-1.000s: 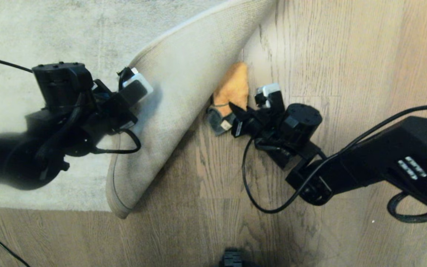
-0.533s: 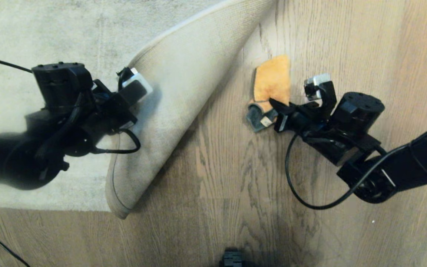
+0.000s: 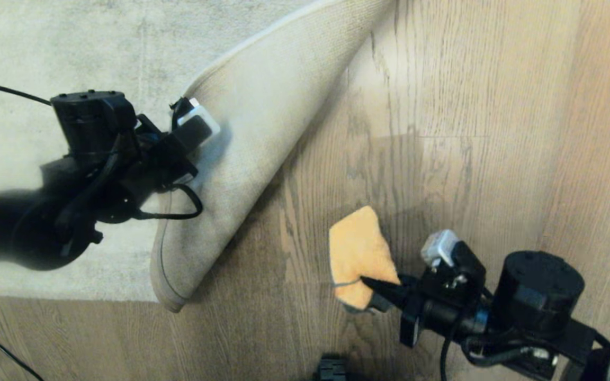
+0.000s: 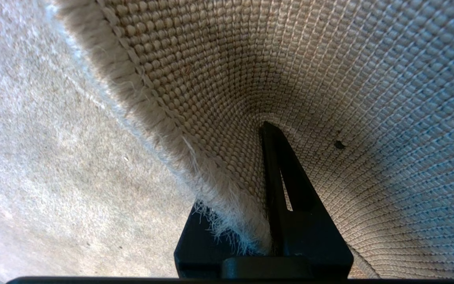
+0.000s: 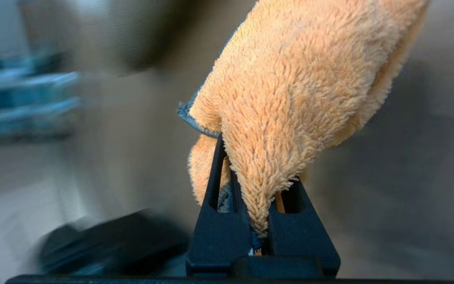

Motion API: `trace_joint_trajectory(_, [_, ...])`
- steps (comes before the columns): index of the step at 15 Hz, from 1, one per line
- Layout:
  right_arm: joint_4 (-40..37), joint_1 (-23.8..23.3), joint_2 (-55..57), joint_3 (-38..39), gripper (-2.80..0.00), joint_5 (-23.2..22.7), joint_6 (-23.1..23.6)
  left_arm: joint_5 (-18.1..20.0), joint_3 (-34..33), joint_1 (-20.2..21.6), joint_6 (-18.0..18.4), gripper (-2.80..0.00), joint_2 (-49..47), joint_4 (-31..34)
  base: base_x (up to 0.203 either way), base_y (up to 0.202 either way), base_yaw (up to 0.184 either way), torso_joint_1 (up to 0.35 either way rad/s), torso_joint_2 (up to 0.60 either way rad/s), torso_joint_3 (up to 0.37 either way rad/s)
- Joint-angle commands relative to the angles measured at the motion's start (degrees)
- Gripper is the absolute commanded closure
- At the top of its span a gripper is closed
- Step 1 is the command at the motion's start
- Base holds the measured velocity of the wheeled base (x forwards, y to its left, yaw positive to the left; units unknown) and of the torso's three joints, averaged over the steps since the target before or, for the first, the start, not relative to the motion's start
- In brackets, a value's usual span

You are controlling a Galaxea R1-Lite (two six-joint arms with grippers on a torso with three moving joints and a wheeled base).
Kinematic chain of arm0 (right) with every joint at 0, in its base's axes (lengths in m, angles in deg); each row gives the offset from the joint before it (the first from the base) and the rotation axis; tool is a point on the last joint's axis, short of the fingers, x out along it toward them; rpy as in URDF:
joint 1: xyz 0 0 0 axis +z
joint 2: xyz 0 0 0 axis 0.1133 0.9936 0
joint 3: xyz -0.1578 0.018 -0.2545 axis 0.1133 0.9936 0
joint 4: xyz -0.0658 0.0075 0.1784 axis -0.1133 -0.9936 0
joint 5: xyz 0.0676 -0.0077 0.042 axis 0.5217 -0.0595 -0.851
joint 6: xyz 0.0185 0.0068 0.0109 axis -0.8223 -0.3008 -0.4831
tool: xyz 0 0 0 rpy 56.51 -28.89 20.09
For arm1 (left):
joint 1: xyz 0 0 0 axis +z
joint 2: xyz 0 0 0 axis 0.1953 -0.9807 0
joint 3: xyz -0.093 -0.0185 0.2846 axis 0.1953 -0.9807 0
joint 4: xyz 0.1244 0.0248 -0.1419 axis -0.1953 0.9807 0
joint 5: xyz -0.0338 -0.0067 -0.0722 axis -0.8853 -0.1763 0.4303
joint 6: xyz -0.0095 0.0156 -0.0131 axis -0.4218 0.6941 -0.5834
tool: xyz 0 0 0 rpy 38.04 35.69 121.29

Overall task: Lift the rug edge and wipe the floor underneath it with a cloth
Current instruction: Wipe the floor under the carpet with a rag

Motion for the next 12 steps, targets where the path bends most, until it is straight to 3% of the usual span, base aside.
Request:
trace_joint_trajectory(1, [3.38, 6.80, 7.17, 0.56, 0.00, -0.29, 0.08, -0.14, 0.02, -0.01, 0.29, 0.00, -0.38, -0.09, 0.000, 0.000, 0.000, 0.000, 0.00, 0.000])
trace_joint_trajectory(4, [3.98, 9.72, 15.31, -10.74, 0.00, 1.76, 0.07, -0.23, -0.06, 0.09, 0.29, 0.00, -0.30, -0.06, 0.000, 0.000, 0.000, 0.000, 0.00, 0.000])
trace_joint_trajectory(8, [4.03, 10.29, 23.81, -27.21, 0.00, 8.96, -0.47, -1.28, -0.06, 0.09, 0.20, 0.00, -0.30, -0.14, 0.000, 0.000, 0.000, 0.000, 0.00, 0.000])
trace_joint_trajectory(12, [3.79, 5.62, 24.55, -34.39, 0.00, 12.81, -0.64, -1.37, -0.06, 0.09, -0.68, 0.00, -0.30, -0.06, 0.000, 0.000, 0.000, 0.000, 0.00, 0.000])
